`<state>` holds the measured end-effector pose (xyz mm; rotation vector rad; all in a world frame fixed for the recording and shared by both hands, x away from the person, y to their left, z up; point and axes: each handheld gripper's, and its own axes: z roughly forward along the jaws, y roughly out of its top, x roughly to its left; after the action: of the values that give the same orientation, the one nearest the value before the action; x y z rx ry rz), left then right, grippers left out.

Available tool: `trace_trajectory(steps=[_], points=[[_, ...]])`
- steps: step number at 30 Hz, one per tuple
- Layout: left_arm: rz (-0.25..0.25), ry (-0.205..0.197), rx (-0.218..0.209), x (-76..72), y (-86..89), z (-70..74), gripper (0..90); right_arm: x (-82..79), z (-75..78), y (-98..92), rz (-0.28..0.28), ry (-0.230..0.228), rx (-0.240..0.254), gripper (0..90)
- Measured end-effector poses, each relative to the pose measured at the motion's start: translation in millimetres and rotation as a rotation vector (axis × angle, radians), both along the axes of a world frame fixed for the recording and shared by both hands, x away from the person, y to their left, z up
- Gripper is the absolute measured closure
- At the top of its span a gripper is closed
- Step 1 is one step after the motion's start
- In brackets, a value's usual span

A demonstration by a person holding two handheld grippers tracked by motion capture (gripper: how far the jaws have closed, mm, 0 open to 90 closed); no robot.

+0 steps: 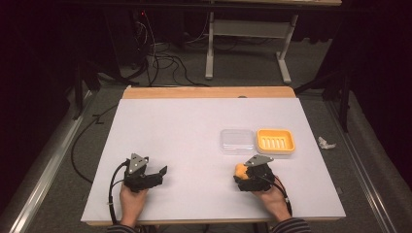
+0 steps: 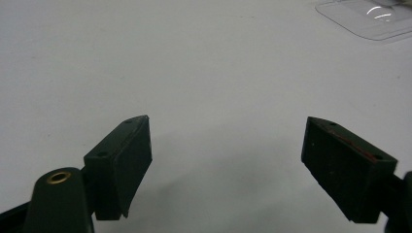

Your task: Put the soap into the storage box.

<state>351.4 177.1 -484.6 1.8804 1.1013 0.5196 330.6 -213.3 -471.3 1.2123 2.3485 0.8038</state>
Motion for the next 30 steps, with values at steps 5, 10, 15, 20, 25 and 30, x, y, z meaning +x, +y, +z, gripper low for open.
trace_trajectory(steps=[5, 10, 15, 20, 25, 30], points=[[-0.001, 0.003, 0.001, 0.2, -0.1, 0.0, 19.0, -2.2, 2.3, -3.2, -0.001, 0.001, 0.017, 25.9], [0.002, 0.001, 0.003, 0.0, -0.3, 0.1, 19.0, -4.3, 4.8, -7.6, -0.001, -0.011, 0.032, 26.0], [0.001, 0.002, 0.002, 0.0, -0.2, 0.0, 19.0, -5.1, 7.1, -11.8, -0.007, -0.028, 0.051, 26.0], [0.001, 0.003, 0.001, 0.2, -0.1, 0.0, 19.0, -7.3, 11.5, -15.4, -0.01, -0.037, 0.054, 26.1], [0.001, 0.001, 0.001, 0.0, -0.1, 0.0, 19.0, -8.5, 14.9, -18.0, -0.01, -0.048, 0.052, 26.1], [0.001, 0.003, 0.0, 0.2, 0.0, 0.0, 19.0, -9.9, 20.7, -21.5, -0.014, -0.065, 0.066, 26.1]])
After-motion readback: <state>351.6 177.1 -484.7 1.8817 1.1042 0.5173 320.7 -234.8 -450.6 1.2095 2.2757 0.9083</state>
